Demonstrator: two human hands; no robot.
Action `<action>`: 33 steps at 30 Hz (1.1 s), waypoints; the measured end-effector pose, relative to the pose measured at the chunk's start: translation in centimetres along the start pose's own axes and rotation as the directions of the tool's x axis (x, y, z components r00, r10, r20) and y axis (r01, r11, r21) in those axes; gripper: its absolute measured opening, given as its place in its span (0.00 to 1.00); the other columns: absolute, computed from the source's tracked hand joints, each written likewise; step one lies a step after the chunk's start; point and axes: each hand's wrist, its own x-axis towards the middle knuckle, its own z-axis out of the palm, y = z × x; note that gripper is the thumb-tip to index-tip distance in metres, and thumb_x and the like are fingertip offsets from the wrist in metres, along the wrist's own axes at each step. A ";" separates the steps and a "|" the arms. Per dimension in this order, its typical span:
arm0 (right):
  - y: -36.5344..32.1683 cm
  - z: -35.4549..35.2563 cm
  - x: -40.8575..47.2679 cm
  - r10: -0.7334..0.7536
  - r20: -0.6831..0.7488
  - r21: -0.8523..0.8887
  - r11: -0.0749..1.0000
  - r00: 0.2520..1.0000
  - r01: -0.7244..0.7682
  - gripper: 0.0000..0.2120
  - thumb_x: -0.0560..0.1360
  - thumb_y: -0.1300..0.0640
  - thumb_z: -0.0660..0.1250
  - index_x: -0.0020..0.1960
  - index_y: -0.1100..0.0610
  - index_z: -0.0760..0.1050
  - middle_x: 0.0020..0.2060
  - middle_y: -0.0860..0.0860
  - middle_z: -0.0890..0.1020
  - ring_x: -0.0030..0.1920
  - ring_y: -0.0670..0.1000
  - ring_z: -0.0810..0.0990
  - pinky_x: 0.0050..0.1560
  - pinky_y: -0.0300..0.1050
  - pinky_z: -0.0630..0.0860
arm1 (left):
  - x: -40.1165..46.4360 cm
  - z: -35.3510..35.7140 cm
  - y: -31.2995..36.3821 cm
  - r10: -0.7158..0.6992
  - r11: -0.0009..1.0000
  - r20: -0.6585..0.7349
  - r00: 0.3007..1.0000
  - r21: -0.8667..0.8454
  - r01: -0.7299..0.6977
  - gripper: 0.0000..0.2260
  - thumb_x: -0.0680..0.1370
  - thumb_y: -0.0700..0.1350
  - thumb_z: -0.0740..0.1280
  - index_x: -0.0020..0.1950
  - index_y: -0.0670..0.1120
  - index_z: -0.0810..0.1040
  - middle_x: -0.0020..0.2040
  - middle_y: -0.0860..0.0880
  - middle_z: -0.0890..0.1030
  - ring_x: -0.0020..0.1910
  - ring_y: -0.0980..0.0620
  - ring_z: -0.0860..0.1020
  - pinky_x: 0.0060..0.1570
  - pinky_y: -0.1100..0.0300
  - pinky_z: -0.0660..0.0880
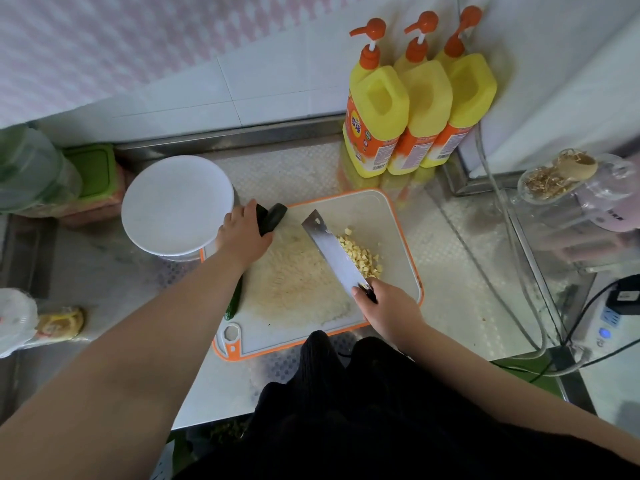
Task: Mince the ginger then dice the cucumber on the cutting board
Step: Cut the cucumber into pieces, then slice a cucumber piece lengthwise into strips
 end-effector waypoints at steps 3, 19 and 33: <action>-0.1 0.5 0.4 -0.043 -0.014 0.008 0.999 0.999 0.044 0.19 0.81 0.49 0.57 0.34 0.52 0.59 0.28 0.50 0.69 0.30 0.50 0.69 0.33 0.44 0.62 | -1.2 -0.1 0.1 0.023 0.996 -0.112 0.993 -0.088 -0.033 0.27 0.78 0.50 0.65 0.75 0.46 0.62 0.73 0.44 0.65 0.70 0.41 0.65 0.66 0.45 0.67; -0.9 1.4 -0.3 -0.223 0.022 -0.368 0.905 0.974 0.216 0.16 0.82 0.52 0.52 0.67 0.55 0.68 0.39 0.53 0.80 0.44 0.56 0.81 0.42 0.44 0.69 | -10.6 4.2 -4.4 -0.466 0.816 0.019 0.885 -0.377 0.438 0.17 0.76 0.56 0.68 0.60 0.49 0.75 0.52 0.50 0.77 0.41 0.44 0.80 0.41 0.51 0.79; -1.2 2.5 0.3 -0.061 0.158 -0.229 0.969 0.986 0.096 0.16 0.82 0.54 0.53 0.64 0.60 0.70 0.53 0.60 0.80 0.56 0.59 0.78 0.51 0.47 0.72 | -11.1 6.9 4.4 -0.382 0.151 0.375 0.845 -0.877 0.457 0.14 0.75 0.39 0.73 0.58 0.40 0.75 0.51 0.44 0.81 0.50 0.46 0.82 0.42 0.52 0.81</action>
